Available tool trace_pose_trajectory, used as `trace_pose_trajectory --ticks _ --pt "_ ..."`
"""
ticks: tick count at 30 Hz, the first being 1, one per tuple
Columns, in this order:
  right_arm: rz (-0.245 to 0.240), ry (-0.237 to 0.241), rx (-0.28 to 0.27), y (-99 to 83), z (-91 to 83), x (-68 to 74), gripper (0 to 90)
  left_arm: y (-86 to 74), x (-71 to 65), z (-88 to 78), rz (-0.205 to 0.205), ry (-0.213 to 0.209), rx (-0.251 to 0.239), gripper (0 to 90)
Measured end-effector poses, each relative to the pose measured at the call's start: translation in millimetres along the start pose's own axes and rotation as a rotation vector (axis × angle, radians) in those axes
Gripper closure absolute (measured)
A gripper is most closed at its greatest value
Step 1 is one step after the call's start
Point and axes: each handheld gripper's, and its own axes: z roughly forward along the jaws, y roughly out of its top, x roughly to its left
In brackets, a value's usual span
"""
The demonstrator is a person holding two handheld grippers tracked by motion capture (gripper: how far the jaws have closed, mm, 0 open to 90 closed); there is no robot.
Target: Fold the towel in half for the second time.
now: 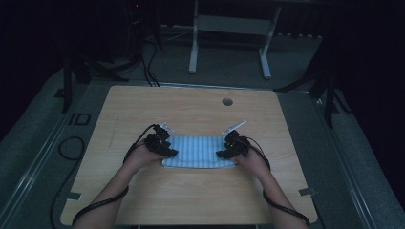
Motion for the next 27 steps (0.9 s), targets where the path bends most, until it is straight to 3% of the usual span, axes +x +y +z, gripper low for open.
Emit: trace_pose_trajectory --ticks 4,11,16,20,22,23,25,27 --pt "0.007 -0.007 0.008 8.6 4.8 -2.9 41.2 2.6 3.2 0.6 0.007 0.019 0.007 44.5" --pt "0.018 -0.014 0.002 21.9 12.8 -10.5 41.1 8.4 14.3 2.1 -0.018 0.036 0.012 44.5" --pt "0.022 -0.009 -0.011 21.1 13.0 -11.8 41.0 7.6 15.5 1.9 -0.03 0.033 0.001 44.5" --pt "0.01 0.003 -0.014 20.6 10.6 -10.9 37.2 7.3 15.3 -1.4 -0.056 0.015 -0.016 38.3" --pt "0.013 0.024 -0.028 19.1 10.0 -10.9 29.7 6.4 14.2 -4.8 -0.066 0.004 -0.034 35.7" --pt "-0.012 0.032 -0.03 16.8 9.4 -8.9 23.7 4.8 12.4 -7.2 -0.076 -0.011 -0.056 27.5" --pt "-0.002 0.048 -0.042 15.7 8.4 -9.7 19.4 2.8 9.9 -8.5 -0.086 -0.02 -0.072 25.5" --pt "0.004 0.055 -0.062 14.8 6.4 -11.0 14.2 1.2 6.1 -9.8 -0.073 -0.019 -0.079 22.3"
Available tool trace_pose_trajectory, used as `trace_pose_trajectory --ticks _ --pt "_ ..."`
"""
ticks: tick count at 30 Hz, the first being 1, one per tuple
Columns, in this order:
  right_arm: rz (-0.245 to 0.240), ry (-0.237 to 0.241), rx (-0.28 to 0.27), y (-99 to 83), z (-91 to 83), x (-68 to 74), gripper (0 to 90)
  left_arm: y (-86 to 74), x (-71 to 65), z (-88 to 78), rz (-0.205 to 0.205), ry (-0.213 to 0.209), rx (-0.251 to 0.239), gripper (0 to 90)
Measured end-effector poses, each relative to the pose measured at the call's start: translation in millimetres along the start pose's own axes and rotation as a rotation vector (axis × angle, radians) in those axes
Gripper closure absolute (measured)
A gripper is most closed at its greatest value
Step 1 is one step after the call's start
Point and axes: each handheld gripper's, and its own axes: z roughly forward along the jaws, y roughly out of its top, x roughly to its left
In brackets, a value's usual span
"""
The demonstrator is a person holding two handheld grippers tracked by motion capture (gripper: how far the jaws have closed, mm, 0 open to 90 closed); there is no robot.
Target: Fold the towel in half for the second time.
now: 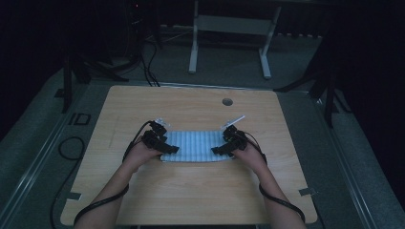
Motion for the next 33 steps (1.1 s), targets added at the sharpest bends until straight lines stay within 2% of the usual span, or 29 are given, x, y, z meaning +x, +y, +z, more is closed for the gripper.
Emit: trace_pose_trajectory --ticks 3,5,6,7,8,9,10,13,14,17,18,20,25,26,28,30,33 --pt "0.011 -0.026 -0.022 -2.2 -4.1 -0.6 13.9 -1.7 -3.4 -2.0 0.004 -0.003 -0.005 18.0" --pt "0.001 -0.03 -0.033 -5.8 -9.1 -0.1 13.8 -4.3 -6.4 -6.3 0.014 -0.009 -0.018 17.9" --pt "0.003 -0.036 -0.035 -7.9 -11.7 0.6 13.5 -7.8 -8.4 -10.5 0.012 0.008 -0.039 17.2" --pt "0.001 -0.037 -0.042 -9.6 -13.9 0.6 13.5 -7.8 -8.4 -10.5 0.012 0.008 -0.039 15.9" --pt "0.002 -0.039 -0.057 -12.7 -17.8 0.7 13.4 -12.8 -9.0 -15.4 0.007 0.006 -0.068 15.5" --pt "0.001 -0.041 -0.061 -14.5 -20.1 0.6 13.4 -12.8 -9.0 -15.4 0.007 0.006 -0.068 15.1" --pt "0.005 -0.053 -0.07 -18.0 -23.7 0.5 13.3 -18.3 -9.8 -19.8 -0.001 0.025 -0.098 14.0" --pt "0.004 -0.051 -0.079 -23.9 -28.9 -0.5 12.5 -24.0 -9.8 -23.7 -0.006 0.037 -0.118 13.9" --pt "0.006 -0.074 -0.081 -30.1 -33.0 -1.9 12.2 -29.1 -8.9 -25.6 -0.019 0.041 -0.128 13.7" --pt "0.014 -0.071 -0.097 -36.1 -37.7 -3.8 12.0 -34.2 -8.5 -27.0 -0.022 0.051 -0.139 13.1" --pt "0.023 -0.088 -0.113 -42.0 -42.2 -5.3 12.0 -40.0 -7.8 -28.3 -0.032 0.056 -0.154 11.9" --pt "0.032 -0.09 -0.131 -47.7 -46.9 -6.6 12.0 -45.5 -8.0 -29.1 -0.036 0.063 -0.161 8.3" --pt "0.054 -0.099 -0.181 -60.1 -57.4 -9.8 12.0 -56.1 -7.9 -30.6 -0.043 0.079 -0.167 7.8" --pt "0.067 -0.11 -0.204 -67.4 -62.2 -12.1 12.0 -62.3 -7.0 -32.5 -0.061 0.074 -0.185 7.7" --pt "0.078 -0.118 -0.229 -75.2 -66.7 -15.4 12.0 -67.9 -7.1 -33.9 -0.082 0.074 -0.16 7.4" --pt "0.098 -0.127 -0.25 -83.3 -70.9 -18.1 12.0 -73.9 -6.5 -34.4 -0.078 0.1 -0.151 1.5" --pt "0.112 -0.142 -0.259 -91.6 -73.9 -21.5 12.0 -79.9 -5.0 -35.2 -0.087 0.113 -0.168 1.5"
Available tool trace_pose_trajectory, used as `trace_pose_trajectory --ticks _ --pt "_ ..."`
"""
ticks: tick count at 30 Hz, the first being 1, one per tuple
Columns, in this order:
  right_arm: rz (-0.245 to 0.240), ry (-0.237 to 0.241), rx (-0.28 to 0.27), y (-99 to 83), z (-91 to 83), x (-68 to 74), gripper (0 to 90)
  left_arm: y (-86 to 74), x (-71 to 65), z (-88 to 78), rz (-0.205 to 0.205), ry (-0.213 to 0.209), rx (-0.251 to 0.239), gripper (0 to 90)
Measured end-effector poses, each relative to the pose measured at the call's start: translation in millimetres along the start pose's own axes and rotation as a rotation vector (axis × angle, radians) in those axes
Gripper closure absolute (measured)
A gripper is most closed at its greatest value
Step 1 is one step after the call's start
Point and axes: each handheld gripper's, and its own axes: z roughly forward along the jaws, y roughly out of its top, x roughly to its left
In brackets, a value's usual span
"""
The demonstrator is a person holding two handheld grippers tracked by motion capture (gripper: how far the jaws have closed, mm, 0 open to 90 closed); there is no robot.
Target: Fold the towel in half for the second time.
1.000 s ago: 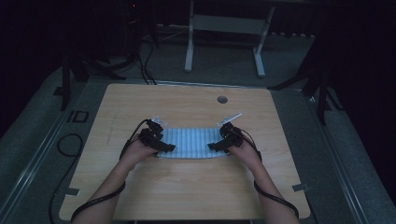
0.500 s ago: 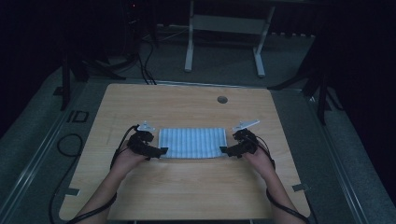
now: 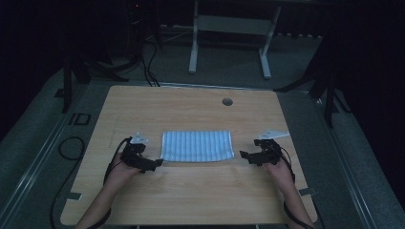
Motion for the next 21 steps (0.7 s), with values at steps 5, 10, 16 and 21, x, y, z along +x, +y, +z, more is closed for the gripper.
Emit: trace_pose_trajectory --ticks 5,10,16,21 --pt "0.041 -0.023 0.003 -20.4 -9.9 -12.7 11.9 -13.9 10.0 -7.8 -0.039 0.028 -0.044 1.5" --pt "0.061 -0.039 0.0 -30.1 -16.6 -20.0 12.0 -21.2 16.4 -12.1 -0.052 0.052 -0.059 1.5" --pt "0.078 -0.079 0.003 -43.9 -23.8 -26.1 11.9 -31.2 26.1 -17.4 -0.093 0.061 -0.066 1.5" --pt "0.087 -0.124 -0.008 -54.8 -29.8 -32.4 11.9 -38.0 27.1 -16.6 -0.082 0.088 -0.064 1.5"
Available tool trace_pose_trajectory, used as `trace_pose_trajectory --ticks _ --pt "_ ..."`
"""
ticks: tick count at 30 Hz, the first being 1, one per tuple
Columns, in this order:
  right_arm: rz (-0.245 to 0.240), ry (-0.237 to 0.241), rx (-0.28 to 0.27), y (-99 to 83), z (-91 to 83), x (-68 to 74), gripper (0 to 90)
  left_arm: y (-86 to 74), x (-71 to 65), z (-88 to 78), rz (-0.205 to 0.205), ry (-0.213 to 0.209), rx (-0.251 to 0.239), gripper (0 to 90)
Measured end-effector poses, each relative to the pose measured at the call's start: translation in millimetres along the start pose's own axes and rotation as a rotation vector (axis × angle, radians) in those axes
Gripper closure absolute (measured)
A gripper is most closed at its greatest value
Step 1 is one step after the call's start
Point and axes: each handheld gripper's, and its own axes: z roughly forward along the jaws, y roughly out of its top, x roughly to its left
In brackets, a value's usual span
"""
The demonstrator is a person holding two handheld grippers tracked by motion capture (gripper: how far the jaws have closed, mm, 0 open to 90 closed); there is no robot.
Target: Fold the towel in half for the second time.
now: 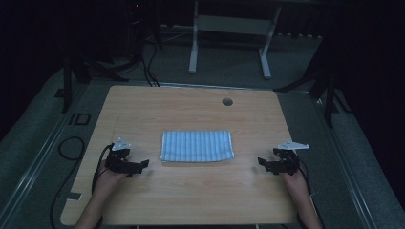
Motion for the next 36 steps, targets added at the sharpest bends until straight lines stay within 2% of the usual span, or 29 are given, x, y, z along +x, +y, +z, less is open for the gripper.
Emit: trace_pose_trajectory --ticks 3,4,5,6,9,12,17,21,26,30,36 --pt "0.007 -0.015 -0.009 -2.4 -3.4 -2.5 11.9 -2.3 -0.1 0.1 0.012 0.012 0.001 1.5" --pt "0.012 -0.044 0.0 -5.6 -5.5 -5.6 11.9 -4.4 -0.1 0.8 0.021 0.027 0.009 1.5" --pt "0.012 -0.044 0.0 -5.6 -5.5 -5.6 11.9 -4.4 -0.1 0.8 0.021 0.027 0.009 1.5" --pt "0.008 -0.082 -0.001 -9.2 -7.2 -8.5 11.9 -4.8 0.2 0.6 0.03 0.036 0.008 1.5" --pt "0.017 -0.086 -0.005 -11.1 -9.1 -10.6 11.9 -4.6 0.5 -0.9 0.044 0.047 0.003 1.5" --pt "0.035 -0.078 -0.045 -12.4 -14.2 -13.1 11.9 -6.9 5.1 -4.5 0.025 0.052 -0.014 1.5" --pt "0.046 -0.074 -0.058 -14.8 -17.4 -16.4 11.9 -11.0 9.3 -7.6 0.009 0.057 -0.02 1.5" --pt "0.047 -0.096 -0.062 -18.1 -21.3 -18.9 11.9 -12.7 13.5 -12.5 -0.007 0.059 -0.036 1.5" --pt "0.073 -0.095 -0.091 -20.0 -27.5 -24.1 11.9 -17.0 22.4 -22.1 -0.045 0.091 -0.066 1.5" --pt "0.112 -0.116 -0.11 -23.9 -32.9 -33.5 12.1 -20.4 26.7 -26.2 -0.075 0.103 -0.086 1.5" --pt "0.118 -0.113 -0.107 -24.6 -33.0 -35.6 12.2 -21.0 24.8 -23.9 -0.065 0.103 -0.075 1.6"
